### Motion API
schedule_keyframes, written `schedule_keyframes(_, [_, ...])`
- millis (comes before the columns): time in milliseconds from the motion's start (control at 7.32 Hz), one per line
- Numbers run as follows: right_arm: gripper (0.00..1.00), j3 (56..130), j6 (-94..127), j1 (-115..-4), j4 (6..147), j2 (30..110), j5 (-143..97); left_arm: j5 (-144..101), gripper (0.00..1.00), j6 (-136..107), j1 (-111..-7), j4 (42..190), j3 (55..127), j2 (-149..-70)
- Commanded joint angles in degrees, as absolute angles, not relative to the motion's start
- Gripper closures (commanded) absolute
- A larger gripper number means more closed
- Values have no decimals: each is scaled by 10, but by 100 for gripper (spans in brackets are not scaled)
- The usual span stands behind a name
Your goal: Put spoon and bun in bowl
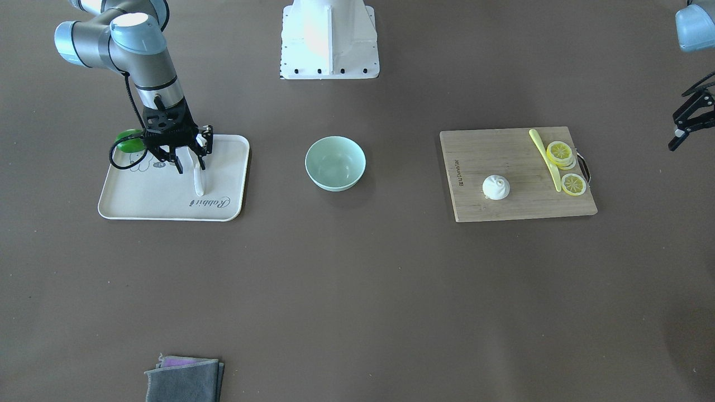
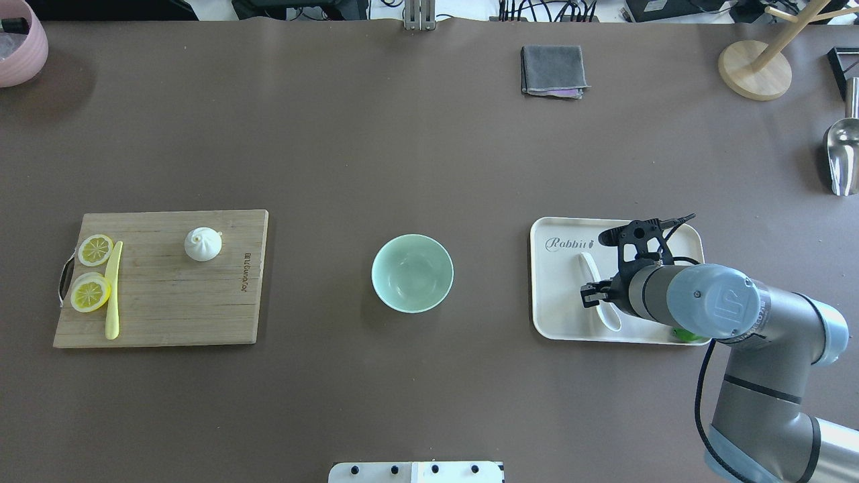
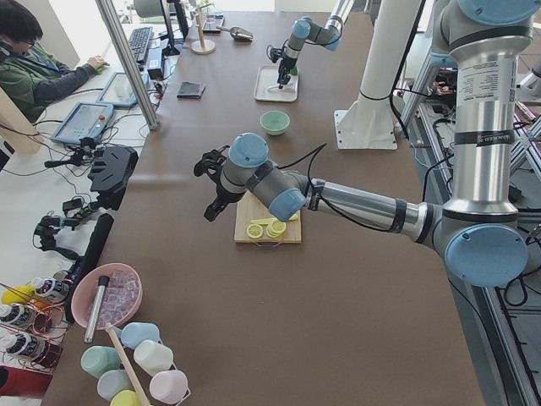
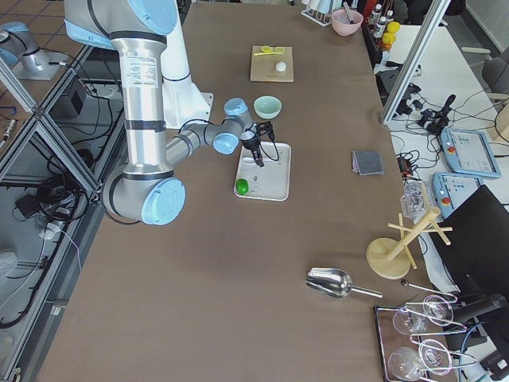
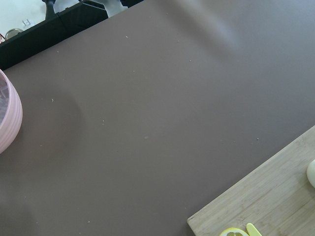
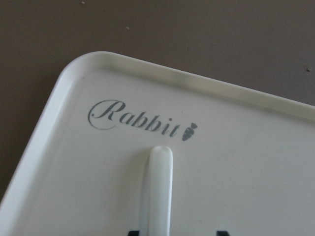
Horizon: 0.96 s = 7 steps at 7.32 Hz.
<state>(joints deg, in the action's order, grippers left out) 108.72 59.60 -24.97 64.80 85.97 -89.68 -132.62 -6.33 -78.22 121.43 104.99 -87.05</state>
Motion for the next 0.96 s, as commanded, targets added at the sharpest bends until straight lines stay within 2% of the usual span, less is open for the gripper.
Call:
schedule_keyframes(0, [70,1082,596,-247,656,848,-896,-1326,1,-63,-782,1215,1049,-870])
schedule_keyframes(137, [79,1082,596,-247,684,829,-896,-1325,1,-63,-782,1214,1049,-870])
schedule_keyframes(273, [92,1082,597,-247,691,824,-895,-1326,1,-63,-782,1215,1049,-870])
schedule_keyframes(410, [100,1085,596,-249,692,824,-896,-1326,1,-63,-782,1215,1049,-870])
schedule_keyframes(683, [100,1085,606,-248,693,806,-896,-1326,1,-63,-782,1214,1049,-870])
schedule_keyframes(820, [100,1087,654,-247,732,769,-896,-1326,1,-63,-782,1214,1049,-870])
